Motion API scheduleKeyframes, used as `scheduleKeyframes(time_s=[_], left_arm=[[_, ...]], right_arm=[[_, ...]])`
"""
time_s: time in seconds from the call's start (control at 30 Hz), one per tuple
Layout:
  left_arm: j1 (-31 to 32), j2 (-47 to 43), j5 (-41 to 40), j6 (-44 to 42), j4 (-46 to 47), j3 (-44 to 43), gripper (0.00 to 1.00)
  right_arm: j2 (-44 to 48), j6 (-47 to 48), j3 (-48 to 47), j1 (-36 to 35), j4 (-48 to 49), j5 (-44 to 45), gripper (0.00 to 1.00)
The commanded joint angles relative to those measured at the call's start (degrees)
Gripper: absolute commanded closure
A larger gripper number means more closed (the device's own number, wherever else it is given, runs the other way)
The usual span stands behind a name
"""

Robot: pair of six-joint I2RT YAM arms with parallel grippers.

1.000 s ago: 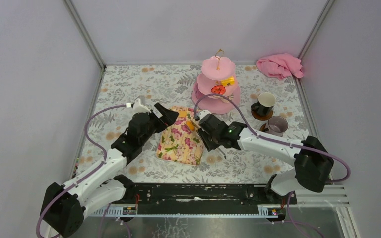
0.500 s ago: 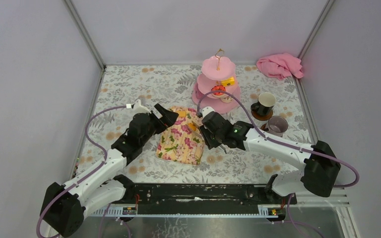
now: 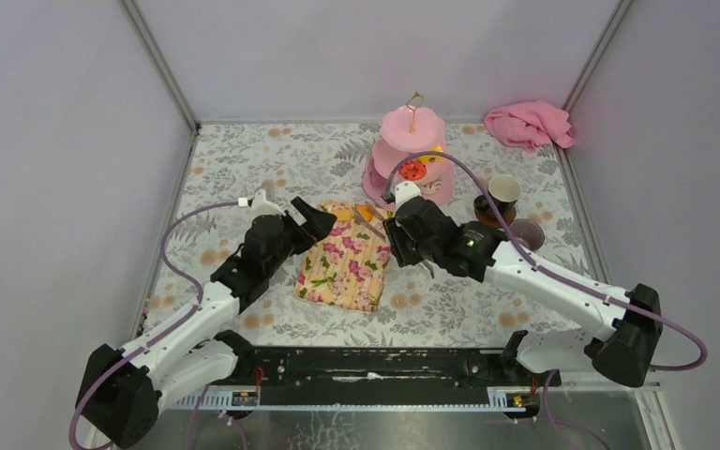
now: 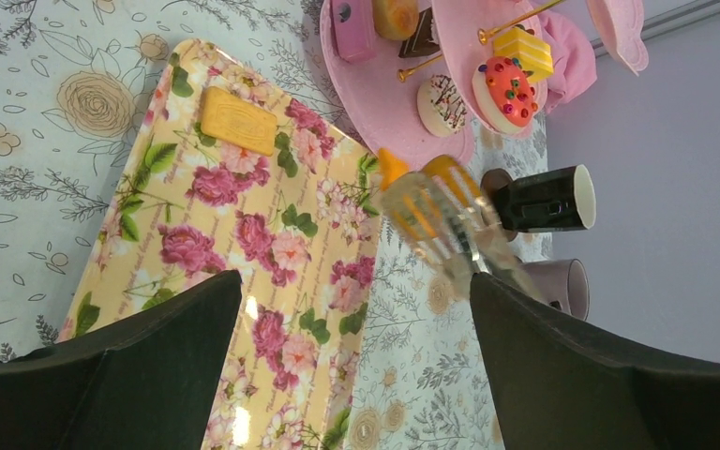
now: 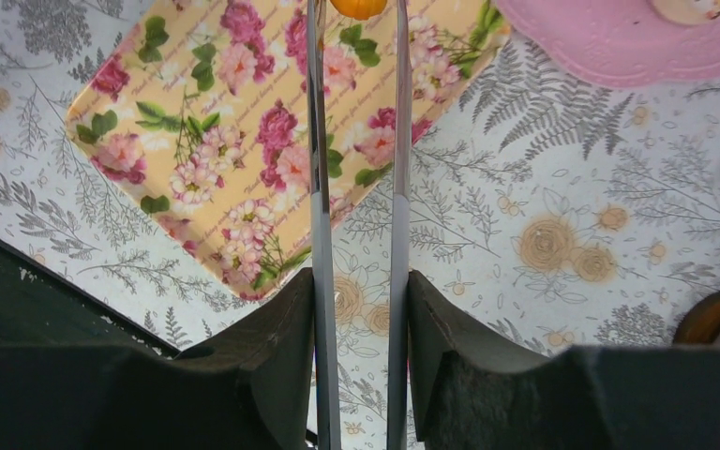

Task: Serve the afternoon tea
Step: Pick up the desert from the tray, then place the desert on the desert table.

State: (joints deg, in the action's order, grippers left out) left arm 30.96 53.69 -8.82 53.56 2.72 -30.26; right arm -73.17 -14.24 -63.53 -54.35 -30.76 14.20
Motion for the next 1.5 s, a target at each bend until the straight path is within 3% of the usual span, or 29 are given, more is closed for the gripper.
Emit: scheduleKeyframes(time_s=[0.0, 0.4, 0.83, 1.47], left_arm=[[-0.52, 0.12, -1.37, 0.99, 1.25, 0.89, 0.00], [-0.98, -0.15, -0.43, 0.73, 1.23, 0.89, 0.00], [-1.01, -0.39, 0.38, 1.33, 2.01, 1.56, 0.00], [-1.08, 0.22, 0.97, 1.37, 3.47, 3.04, 0.00]], right_arm=[[3.89, -0.37, -5.83, 0.35, -1.22, 5.24, 1.00], [6.54, 0.90, -15.27, 0.38, -6.32, 16.17, 1.00], [2.46, 3.66, -22.74, 0.35, -7.79, 25.77, 1.00], [-10.02, 5.14, -32.13, 7.81, -5.50, 19.57, 1.00]])
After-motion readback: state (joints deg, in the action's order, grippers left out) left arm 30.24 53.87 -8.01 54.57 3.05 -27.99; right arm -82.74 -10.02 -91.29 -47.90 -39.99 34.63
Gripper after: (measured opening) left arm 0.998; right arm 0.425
